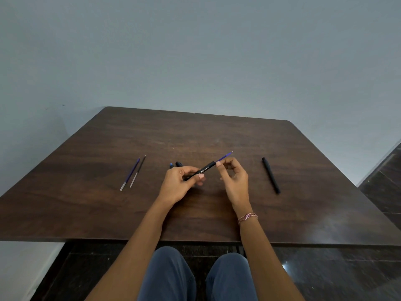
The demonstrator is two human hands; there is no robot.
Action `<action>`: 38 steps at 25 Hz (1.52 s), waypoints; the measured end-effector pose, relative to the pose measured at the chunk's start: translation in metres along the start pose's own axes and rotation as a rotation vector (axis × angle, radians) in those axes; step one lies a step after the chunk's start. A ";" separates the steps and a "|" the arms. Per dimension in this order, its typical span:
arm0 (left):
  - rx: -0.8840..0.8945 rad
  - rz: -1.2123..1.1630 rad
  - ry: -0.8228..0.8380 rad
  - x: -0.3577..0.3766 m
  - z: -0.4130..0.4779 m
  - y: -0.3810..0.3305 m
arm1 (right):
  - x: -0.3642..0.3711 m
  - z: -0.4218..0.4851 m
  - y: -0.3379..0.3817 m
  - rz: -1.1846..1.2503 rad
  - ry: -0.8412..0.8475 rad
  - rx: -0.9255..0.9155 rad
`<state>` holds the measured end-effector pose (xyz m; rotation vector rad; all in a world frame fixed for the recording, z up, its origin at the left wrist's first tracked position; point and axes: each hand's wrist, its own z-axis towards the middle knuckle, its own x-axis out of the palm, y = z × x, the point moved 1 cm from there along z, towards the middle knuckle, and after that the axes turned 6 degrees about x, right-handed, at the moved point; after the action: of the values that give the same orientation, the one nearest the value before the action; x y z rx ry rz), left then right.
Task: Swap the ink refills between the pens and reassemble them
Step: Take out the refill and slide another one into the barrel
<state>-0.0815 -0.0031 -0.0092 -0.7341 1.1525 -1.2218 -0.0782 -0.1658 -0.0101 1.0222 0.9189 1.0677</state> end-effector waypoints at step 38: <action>0.128 -0.142 -0.231 -0.005 0.001 0.005 | -0.004 0.005 0.003 0.283 -0.044 0.122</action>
<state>-0.0786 0.0031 -0.0119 -0.8473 0.8364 -1.2789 -0.0749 -0.1704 -0.0054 1.3006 0.8272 1.2287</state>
